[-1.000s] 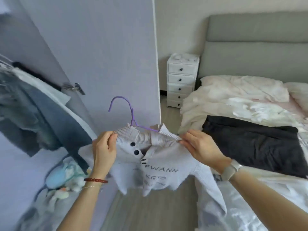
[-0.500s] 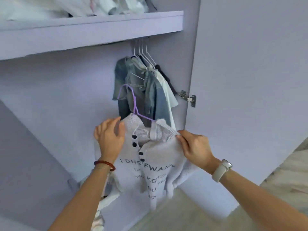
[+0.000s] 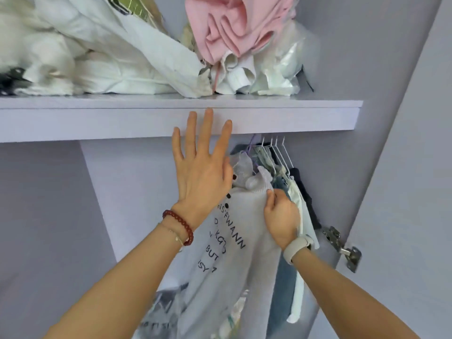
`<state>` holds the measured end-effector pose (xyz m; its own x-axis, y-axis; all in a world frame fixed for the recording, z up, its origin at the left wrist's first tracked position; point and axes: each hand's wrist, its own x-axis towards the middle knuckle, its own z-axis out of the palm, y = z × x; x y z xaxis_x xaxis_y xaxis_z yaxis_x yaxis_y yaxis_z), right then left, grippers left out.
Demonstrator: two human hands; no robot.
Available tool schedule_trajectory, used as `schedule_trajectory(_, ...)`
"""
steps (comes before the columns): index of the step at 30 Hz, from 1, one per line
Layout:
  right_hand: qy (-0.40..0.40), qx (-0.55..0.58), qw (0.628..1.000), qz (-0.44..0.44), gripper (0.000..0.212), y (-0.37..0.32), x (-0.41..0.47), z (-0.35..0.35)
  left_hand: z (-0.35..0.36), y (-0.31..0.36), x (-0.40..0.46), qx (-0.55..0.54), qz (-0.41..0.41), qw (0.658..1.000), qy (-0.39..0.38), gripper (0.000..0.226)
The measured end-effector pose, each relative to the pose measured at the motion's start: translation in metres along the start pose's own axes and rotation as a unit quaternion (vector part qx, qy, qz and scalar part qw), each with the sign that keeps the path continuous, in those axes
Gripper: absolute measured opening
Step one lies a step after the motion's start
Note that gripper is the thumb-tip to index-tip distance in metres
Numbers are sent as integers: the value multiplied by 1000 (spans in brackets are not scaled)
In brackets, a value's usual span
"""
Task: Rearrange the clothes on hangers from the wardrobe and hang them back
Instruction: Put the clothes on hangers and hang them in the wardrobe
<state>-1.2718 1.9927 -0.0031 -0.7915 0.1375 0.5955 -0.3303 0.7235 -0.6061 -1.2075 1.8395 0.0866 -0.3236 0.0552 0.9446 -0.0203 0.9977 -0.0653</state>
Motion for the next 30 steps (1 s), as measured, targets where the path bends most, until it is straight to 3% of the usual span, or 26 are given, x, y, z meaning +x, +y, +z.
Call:
schedule_trajectory(6,12,40,999,25,28,6,63,41,41,-16,1,110,-8,994,-15,71)
schedule_trajectory(11,-66,48,996,42,27,25,64,68,49,-17,6,146,-11,989,-5,72)
schedule_trajectory(18,-141,63,988,-2,23,40,56,61,51,-17,7,151,-18,988,-13,74)
schedule_trajectory(21,-164,56,984,-27,34,46,50,51,46,-10,3,114,-30,993,-13,70)
schedule_trajectory(26,-114,49,987,-100,44,48,25,24,53,5,-43,11,-47,997,-60,66)
schedule_trajectory(30,-33,-15,988,-150,45,64,-10,-4,63,15,-87,-50,-64,983,-165,62)
